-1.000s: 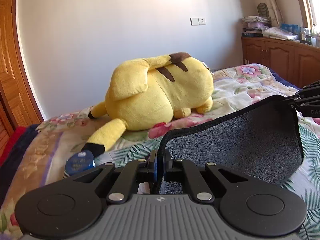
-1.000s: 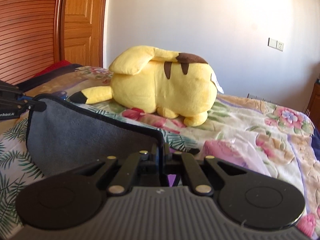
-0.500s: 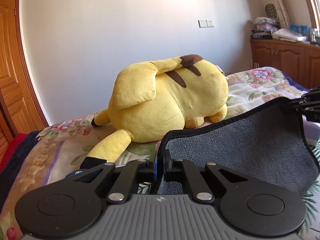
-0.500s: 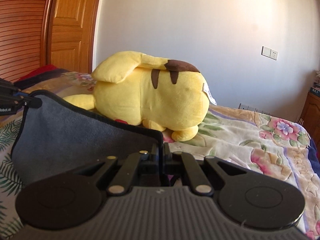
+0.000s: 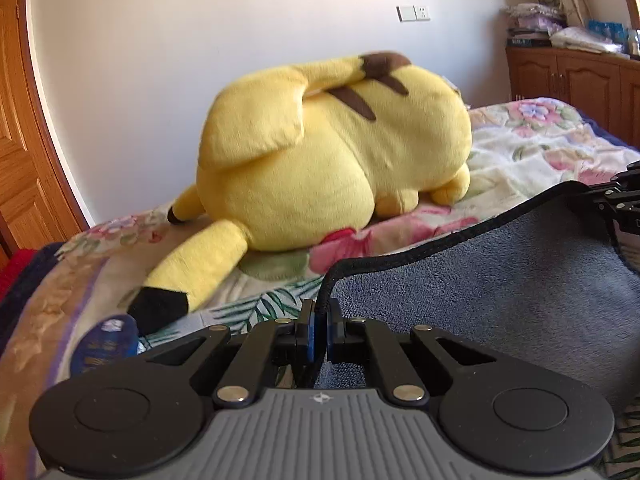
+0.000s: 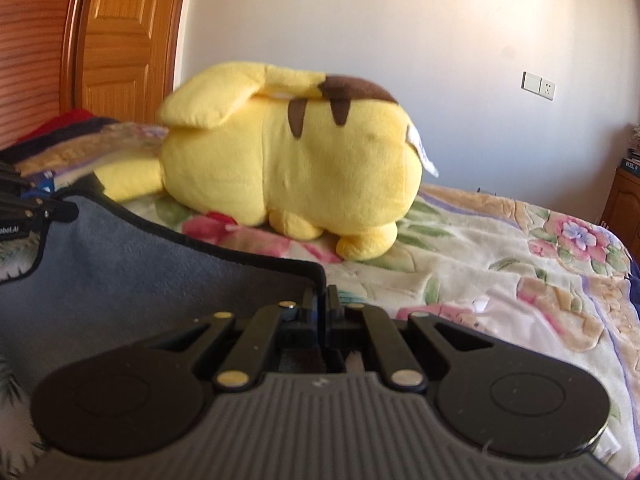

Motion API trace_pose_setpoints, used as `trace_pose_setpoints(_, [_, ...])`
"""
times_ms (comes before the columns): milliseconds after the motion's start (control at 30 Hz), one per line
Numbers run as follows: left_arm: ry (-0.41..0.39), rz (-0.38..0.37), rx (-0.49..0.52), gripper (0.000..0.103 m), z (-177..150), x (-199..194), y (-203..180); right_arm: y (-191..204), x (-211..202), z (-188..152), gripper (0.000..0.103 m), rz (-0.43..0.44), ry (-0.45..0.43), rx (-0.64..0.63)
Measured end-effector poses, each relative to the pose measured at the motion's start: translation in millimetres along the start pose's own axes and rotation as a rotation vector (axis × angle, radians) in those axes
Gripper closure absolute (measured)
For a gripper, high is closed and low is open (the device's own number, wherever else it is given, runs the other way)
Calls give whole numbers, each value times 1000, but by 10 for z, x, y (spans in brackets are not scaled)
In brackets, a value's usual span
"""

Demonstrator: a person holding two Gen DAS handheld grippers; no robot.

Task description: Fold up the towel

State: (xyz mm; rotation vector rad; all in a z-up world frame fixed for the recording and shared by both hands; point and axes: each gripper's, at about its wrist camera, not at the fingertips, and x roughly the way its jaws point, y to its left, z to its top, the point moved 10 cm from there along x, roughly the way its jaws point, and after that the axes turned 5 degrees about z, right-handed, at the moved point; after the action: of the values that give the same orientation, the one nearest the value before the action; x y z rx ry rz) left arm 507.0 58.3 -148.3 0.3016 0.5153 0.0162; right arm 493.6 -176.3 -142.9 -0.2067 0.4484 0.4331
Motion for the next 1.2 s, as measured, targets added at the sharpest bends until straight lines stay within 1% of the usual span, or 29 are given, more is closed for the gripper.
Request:
trace_pose_setpoints(100, [20,-20,15,103,-48,93,-43,-22,79,-98,99,15,22,38])
trace_pose_setpoints(233, [35,-12,20,102,-89,158,-38,-41,156,-170,99,17,44,58])
trace_pose_setpoints(267, [36,-11,15,91,-100,163,-33,-51,174,-189,98,18,52,71])
trace_pose_setpoints(300, [34,-13,11,87,-110,159,-34,-61,188,-206,90,17,60,79])
trace_pose_setpoints(333, [34,-11,8,81,-122,154,-38,-65,187,-217,86,14,62,82])
trace_pose_setpoints(367, [40,-12,10,77,-139,151,-47,-66,172,-220,73,15,60,84])
trace_pose_setpoints(400, [43,-11,6,75,-156,144,-52,-71,158,-221,66,16,60,88])
trace_pose_setpoints(433, [48,-10,7,69,-169,140,-59,-79,137,-214,56,15,58,93])
trace_pose_setpoints(467, [48,-9,6,66,-178,121,-64,-87,116,-207,53,14,57,97])
trace_pose_setpoints(633, [50,-36,-16,59,-174,-63,-112,-87,-52,-167,53,32,75,116])
trace_pose_setpoints(900, [55,-58,-46,57,-27,-518,-138,91,-515,8,53,71,74,100])
trace_pose_setpoints(1033, [58,-66,-43,57,50,-782,-151,145,-778,128,53,74,66,94])
trace_pose_setpoints(1100, [60,-82,-54,56,76,-926,-156,170,-920,189,53,75,62,90])
trace_pose_setpoints(1200, [49,-87,-51,55,115,-1155,-165,217,-1132,277,53,81,51,84])
